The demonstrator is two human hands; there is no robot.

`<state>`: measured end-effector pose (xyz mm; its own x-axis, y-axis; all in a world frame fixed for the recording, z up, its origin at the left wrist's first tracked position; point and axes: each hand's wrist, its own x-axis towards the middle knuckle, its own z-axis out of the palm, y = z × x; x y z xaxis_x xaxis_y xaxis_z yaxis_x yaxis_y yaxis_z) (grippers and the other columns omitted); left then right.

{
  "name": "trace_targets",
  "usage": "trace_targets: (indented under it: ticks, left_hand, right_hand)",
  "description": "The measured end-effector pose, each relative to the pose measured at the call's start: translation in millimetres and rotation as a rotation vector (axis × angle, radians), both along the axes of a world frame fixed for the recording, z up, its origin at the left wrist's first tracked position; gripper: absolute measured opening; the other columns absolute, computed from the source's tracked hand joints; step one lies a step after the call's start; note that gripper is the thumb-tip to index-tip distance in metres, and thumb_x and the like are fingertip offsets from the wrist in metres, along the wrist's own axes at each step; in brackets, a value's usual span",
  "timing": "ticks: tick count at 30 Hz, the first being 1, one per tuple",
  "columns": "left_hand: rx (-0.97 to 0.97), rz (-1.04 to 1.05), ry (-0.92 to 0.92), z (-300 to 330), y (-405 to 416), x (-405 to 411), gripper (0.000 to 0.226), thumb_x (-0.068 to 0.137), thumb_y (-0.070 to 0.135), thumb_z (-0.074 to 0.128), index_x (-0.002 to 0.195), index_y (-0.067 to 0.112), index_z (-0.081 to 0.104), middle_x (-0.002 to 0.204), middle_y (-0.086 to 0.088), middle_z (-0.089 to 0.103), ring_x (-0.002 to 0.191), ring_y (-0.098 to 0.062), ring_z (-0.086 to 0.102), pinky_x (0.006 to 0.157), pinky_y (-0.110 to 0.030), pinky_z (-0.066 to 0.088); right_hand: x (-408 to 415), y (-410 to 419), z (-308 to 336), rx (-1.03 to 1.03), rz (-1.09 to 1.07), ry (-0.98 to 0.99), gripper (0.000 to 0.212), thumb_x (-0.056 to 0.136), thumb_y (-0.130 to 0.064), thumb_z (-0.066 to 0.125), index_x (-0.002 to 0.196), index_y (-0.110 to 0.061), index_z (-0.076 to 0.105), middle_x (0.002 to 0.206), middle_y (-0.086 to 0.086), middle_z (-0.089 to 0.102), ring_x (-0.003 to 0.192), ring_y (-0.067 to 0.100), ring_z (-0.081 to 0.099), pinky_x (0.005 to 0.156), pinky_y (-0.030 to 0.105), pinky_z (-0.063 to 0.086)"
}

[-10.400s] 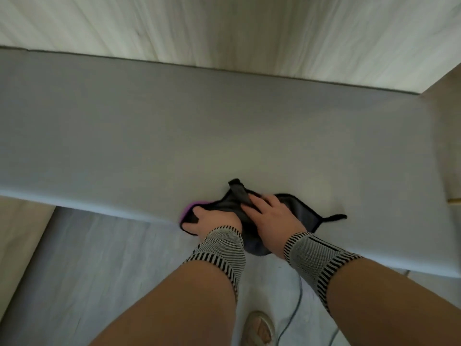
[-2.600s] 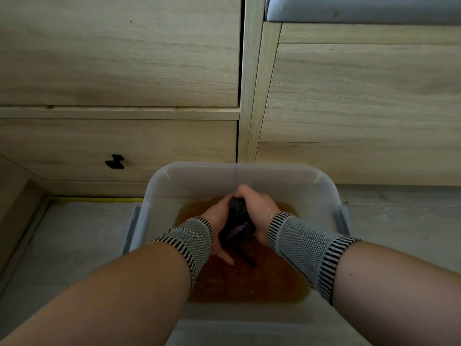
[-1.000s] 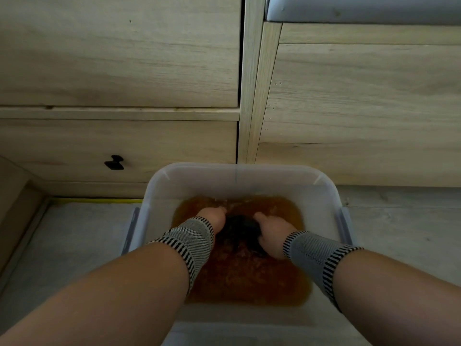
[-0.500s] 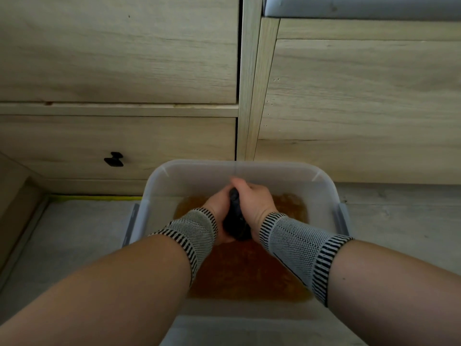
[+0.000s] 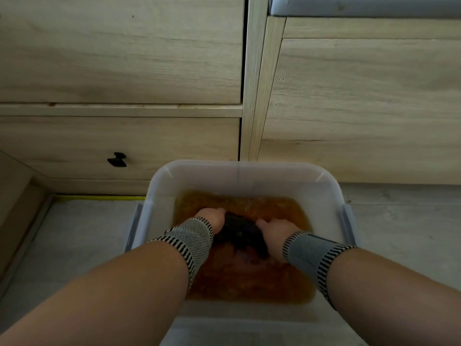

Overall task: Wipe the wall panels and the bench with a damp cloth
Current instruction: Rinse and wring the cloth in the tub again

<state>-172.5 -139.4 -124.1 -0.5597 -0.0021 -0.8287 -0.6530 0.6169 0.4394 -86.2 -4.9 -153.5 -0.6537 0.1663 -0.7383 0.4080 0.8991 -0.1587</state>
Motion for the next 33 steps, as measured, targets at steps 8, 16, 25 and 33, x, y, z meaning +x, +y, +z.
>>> trace_targets:
  ticks: [8, 16, 25, 33]
  left_hand:
    - [0.346, 0.116, -0.389, -1.9, 4.2, 5.2, 0.078, 0.083, 0.072, 0.055, 0.141, 0.021, 0.046, 0.141, -0.021, 0.049, 0.122, -0.049, 0.049, 0.090, -0.069, 0.046]
    - [0.531, 0.203, -0.327, 0.4, 13.1, 15.5, 0.055, 0.091, 0.053, 0.062, 0.118, 0.005, 0.068, 0.114, -0.020, 0.070, 0.108, -0.035, 0.066, 0.099, -0.051, 0.051]
    - [-0.117, -0.236, 0.077, 1.5, 6.6, 1.6, 0.047, 0.109, 0.028, 0.027, 0.144, 0.001, 0.042, 0.146, -0.021, 0.045, 0.132, -0.034, 0.046, 0.108, -0.035, 0.036]
    - [0.144, 0.083, -0.235, 8.5, 7.2, 12.3, 0.069, 0.095, 0.058, 0.050, 0.150, 0.018, 0.036, 0.153, -0.019, 0.037, 0.134, -0.047, 0.039, 0.097, -0.068, 0.043]
  right_hand:
    - [-29.0, -27.2, 52.6, -0.834, -1.054, 0.287, 0.016, 0.086, -0.020, 0.054, 0.090, -0.008, 0.064, 0.107, 0.022, 0.065, 0.102, 0.038, 0.061, 0.096, 0.053, 0.048]
    - [-31.5, -43.4, 54.4, -0.723, -1.030, 0.550, 0.034, 0.093, -0.043, 0.054, 0.071, -0.019, 0.062, 0.088, 0.010, 0.068, 0.089, 0.029, 0.065, 0.093, 0.048, 0.051]
    - [-10.1, -11.0, 8.5, -0.314, -0.418, 0.189, 0.057, 0.096, -0.032, 0.052, 0.143, -0.024, 0.022, 0.114, 0.010, 0.057, 0.088, 0.024, 0.062, 0.066, 0.035, 0.053]
    - [-23.8, -3.5, 32.2, -0.513, -0.736, 0.130, 0.033, 0.095, -0.012, 0.049, 0.125, -0.002, 0.058, 0.127, 0.019, 0.059, 0.113, 0.035, 0.058, 0.098, 0.040, 0.048]
